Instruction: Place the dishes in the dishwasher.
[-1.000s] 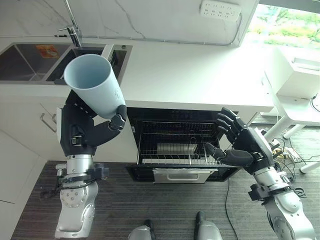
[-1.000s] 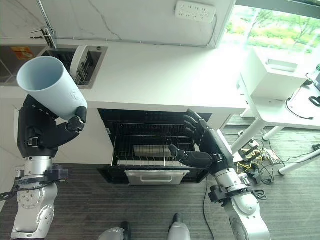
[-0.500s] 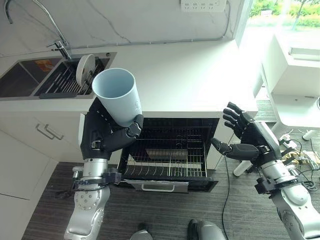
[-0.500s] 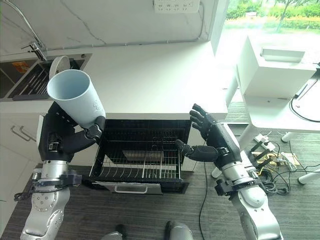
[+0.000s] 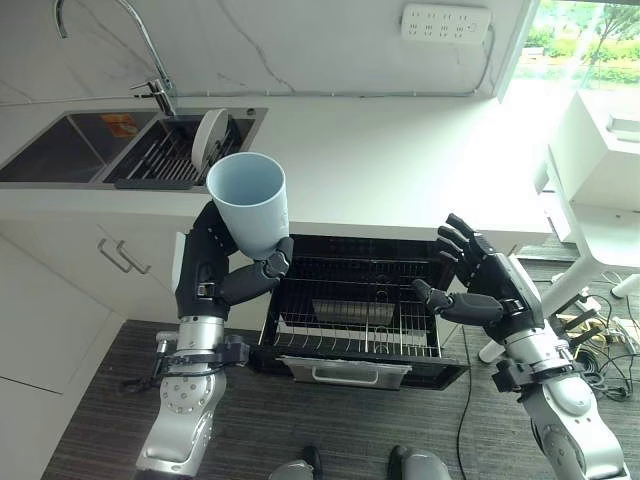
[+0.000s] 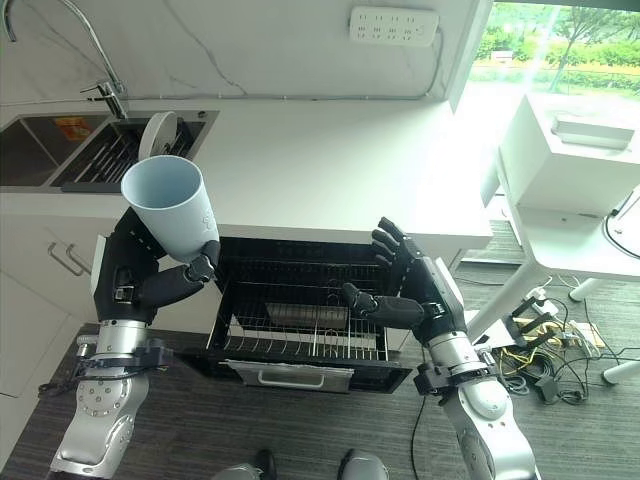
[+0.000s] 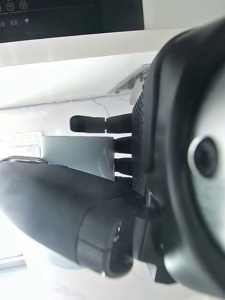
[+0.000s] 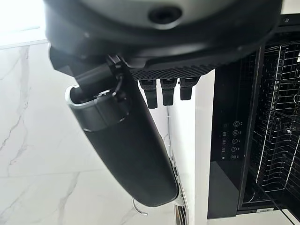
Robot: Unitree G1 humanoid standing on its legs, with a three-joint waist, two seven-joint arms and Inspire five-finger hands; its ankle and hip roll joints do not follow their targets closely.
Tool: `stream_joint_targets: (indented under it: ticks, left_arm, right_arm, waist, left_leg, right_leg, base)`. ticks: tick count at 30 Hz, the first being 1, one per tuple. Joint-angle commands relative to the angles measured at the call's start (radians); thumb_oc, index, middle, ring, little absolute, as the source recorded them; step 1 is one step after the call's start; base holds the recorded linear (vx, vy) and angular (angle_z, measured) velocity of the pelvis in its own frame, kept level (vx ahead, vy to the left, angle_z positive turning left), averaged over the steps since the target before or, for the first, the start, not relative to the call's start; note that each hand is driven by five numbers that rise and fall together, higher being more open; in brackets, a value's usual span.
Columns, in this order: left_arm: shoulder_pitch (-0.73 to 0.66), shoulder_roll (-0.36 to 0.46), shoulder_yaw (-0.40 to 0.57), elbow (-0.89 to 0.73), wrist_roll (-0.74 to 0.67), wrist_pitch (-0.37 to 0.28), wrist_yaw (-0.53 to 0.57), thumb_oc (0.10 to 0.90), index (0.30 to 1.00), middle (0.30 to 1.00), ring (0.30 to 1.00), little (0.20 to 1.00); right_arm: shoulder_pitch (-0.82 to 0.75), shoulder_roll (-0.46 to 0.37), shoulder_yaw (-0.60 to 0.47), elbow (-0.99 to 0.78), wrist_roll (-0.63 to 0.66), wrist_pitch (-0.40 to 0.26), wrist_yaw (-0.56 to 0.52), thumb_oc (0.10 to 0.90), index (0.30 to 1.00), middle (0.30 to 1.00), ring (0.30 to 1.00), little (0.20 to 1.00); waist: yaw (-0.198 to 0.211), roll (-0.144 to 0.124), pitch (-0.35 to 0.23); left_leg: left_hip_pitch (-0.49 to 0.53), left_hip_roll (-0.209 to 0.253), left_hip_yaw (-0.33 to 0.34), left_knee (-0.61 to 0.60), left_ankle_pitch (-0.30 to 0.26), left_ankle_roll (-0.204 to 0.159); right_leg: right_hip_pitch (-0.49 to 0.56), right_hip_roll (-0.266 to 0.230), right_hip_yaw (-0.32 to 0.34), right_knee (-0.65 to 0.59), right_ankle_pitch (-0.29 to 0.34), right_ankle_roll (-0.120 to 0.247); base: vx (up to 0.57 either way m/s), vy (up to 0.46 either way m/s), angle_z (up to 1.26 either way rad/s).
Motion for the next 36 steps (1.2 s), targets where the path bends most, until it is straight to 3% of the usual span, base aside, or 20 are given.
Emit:
stream_joint_targets:
  ticks: [1,10,18,36]
  left_arm:
    - [-0.095,0.053,0.046,-0.100,0.016,-0.090,0.029,0.400,0.300,0.300,0.300,0.300]
    - [-0.085,0.057,0.041,-0.093,0.071,-0.075,0.053,0.400,0.300,0.300,0.300,0.300]
    - [-0.084,0.067,0.025,-0.055,0.204,-0.090,0.151,0.400,0.300,0.300,0.300,0.300]
    - [-0.176,0.066,-0.167,0.046,0.412,-0.073,0.194,0.400,0.300,0.300,0.300,0.300]
  right_arm:
    - [-0.112,0.012,-0.020,-0.096,0.005,-0.122,-0.002,0.800,0.900,0.900,0.900,0.900]
    - [-0.120,0.006,-0.018,-0.103,0.032,-0.109,0.011,0.800,0.900,0.900,0.900,0.900]
    - [-0.133,0.005,0.003,-0.109,0.072,-0.105,0.044,0.800,0.900,0.900,0.900,0.900]
    - [-0.247,0.011,0.107,-0.121,0.137,-0.092,0.077,0.800,0.900,0.900,0.900,0.900]
  waist:
    - [-0.011,-0.026,-0.059]
    - [-0.006,-0.033,-0.063]
    - [-0.005,-0.035,-0.070]
    - [0.011,-0.042,-0.079]
  left_leg:
    - [0.043,0.065,-0.023,0.061,-0.193,-0.008]
    - [0.049,0.064,-0.023,0.061,-0.198,-0.005]
    - [0.050,0.067,-0.024,0.061,-0.194,-0.009]
    - [0.049,0.068,-0.025,0.061,-0.195,-0.011]
  right_leg:
    - [0.101,-0.027,0.014,-0.126,-0.003,0.123]
    - [0.104,-0.019,0.021,-0.126,-0.008,0.120]
    - [0.106,-0.009,0.027,-0.126,-0.011,0.115]
    - [0.112,-0.009,0.025,-0.126,-0.012,0.115]
  base:
    - [0.00,0.000,0.00]
    - [0.00,0.000,0.00]
    - [0.00,0.000,0.00]
    - [0.00,0.000,0.00]
